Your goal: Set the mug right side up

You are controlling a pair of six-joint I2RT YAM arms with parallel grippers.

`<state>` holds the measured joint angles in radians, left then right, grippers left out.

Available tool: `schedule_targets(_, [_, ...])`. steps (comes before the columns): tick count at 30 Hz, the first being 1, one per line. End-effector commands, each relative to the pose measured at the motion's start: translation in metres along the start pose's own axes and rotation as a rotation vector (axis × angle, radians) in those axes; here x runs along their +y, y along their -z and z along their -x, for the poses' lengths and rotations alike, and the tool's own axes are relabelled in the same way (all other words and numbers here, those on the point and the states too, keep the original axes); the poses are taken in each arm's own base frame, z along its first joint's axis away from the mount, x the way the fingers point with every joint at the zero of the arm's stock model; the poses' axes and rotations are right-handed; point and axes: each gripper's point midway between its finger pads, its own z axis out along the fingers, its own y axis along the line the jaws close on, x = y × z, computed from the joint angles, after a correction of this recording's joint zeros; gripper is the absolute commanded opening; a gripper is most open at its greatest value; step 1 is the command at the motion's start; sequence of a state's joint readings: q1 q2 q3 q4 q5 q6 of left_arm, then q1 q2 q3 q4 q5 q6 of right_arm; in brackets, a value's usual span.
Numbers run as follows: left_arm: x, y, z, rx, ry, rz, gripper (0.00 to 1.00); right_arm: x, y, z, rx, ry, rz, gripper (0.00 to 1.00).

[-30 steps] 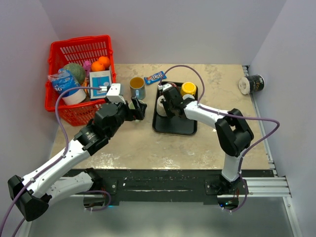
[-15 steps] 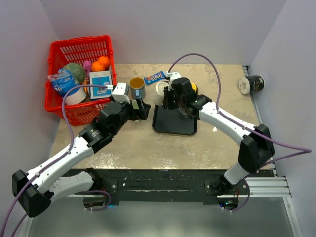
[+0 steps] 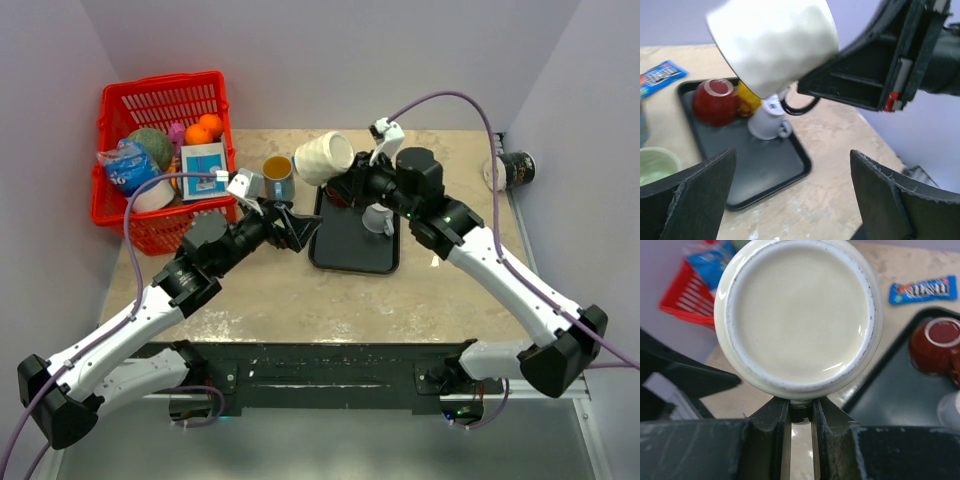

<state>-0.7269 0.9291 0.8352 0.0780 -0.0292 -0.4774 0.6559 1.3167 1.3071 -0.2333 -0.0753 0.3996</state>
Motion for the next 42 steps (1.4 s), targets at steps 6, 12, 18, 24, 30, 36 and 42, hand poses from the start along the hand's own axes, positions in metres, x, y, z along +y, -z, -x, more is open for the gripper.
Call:
schedule_targets(6, [-0.091, 0.023, 0.052, -0.161, -0.037, -0.467, 0.99, 0.114, 0.091, 0.106, -0.353, -0.058, 0.526, 0.0])
schedule_targets(12, [-0.124, 0.043, 0.073, -0.24, 0.039, -0.655, 0.9, 0.145, 0.123, 0.102, -0.364, -0.043, 0.743, 0.0])
schedule_targets(18, [-0.134, 0.057, 0.087, -0.298, 0.143, -0.731, 0.79, 0.151, 0.134, 0.102, -0.379, -0.032, 0.788, 0.0])
schedule_targets(24, [-0.133, 0.047, 0.089, -0.281, 0.18, -0.707, 0.6, 0.157, 0.145, 0.102, -0.383, -0.009, 0.832, 0.0])
schedule_targets(30, [-0.134, 0.048, 0.101, -0.317, 0.205, -0.705, 0.55, 0.155, 0.146, 0.093, -0.368, 0.015, 0.826, 0.0])
schedule_targets(36, [-0.126, 0.048, 0.107, -0.364, 0.243, -0.67, 0.5, 0.152, 0.142, 0.088, -0.366, 0.02, 0.819, 0.0])
schedule_targets(42, [-0.125, 0.045, 0.102, -0.356, 0.239, -0.666, 0.34, 0.153, 0.14, 0.088, -0.364, 0.028, 0.833, 0.0])
